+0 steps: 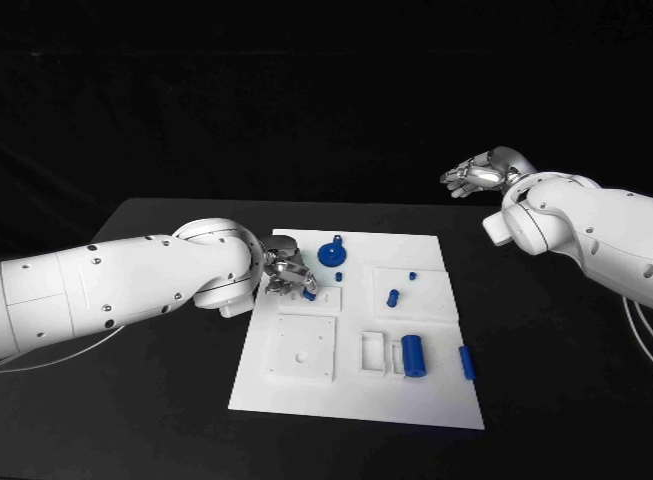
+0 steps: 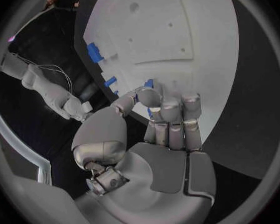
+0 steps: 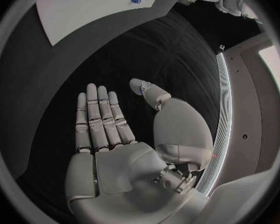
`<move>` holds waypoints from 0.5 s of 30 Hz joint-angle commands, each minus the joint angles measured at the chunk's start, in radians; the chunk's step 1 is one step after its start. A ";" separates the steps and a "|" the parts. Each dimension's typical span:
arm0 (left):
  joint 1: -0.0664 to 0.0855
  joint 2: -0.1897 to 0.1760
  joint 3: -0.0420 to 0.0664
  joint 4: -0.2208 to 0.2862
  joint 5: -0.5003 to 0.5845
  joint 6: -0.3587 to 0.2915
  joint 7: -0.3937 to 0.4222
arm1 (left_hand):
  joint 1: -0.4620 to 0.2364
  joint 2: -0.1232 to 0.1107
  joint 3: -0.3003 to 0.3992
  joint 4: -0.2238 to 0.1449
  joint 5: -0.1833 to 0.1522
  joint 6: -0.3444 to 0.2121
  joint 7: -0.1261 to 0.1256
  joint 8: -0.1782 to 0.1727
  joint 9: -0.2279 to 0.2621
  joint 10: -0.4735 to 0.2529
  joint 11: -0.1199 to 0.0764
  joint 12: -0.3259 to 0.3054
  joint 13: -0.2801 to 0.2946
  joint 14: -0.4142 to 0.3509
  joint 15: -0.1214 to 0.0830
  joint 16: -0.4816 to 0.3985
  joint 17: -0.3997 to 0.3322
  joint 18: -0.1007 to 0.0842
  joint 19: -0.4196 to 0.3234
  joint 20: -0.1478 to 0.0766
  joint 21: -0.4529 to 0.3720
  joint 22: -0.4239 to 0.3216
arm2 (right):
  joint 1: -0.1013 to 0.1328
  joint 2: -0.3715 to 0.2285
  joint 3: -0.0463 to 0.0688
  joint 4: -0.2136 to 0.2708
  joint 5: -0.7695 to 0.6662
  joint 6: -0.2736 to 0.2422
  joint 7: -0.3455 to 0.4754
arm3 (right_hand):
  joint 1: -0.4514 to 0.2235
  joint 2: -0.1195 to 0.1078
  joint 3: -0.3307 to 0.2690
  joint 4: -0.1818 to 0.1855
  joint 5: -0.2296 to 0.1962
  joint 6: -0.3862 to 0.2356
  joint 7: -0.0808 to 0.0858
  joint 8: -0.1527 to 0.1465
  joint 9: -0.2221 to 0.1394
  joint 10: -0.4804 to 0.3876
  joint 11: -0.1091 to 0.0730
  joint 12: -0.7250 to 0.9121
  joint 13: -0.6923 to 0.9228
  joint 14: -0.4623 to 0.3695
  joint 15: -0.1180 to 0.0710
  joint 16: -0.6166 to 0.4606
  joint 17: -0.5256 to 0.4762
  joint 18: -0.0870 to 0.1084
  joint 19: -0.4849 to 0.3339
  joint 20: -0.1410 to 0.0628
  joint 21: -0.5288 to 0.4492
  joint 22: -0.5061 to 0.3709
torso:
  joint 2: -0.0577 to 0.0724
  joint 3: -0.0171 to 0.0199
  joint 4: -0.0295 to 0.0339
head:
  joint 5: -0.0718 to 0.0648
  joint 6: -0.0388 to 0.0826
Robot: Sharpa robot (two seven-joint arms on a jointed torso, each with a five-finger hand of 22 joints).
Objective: Assemble the parts on the task board
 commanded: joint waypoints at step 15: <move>-0.020 -0.013 0.000 0.028 -0.032 -0.165 0.058 | 0.007 0.005 0.007 0.004 0.004 0.205 -0.121 0.004 0.249 -0.046 -0.044 0.004 -0.003 0.012 -0.065 0.005 -0.006 0.015 0.009 -0.108 0.007 0.001 | -0.005 0.001 0.000 -0.006 -0.003 0.019 0.006 | -0.007 0.009 -0.004 0.008 0.005 -0.007 -0.001 0.009 -0.003 -0.003 0.005 -0.003 -0.006 -0.005 0.002 -0.007 -0.003 -0.009 -0.005 0.003 -0.004 0.003 | -0.001 0.0008 0.0007 | 0.000 -0.005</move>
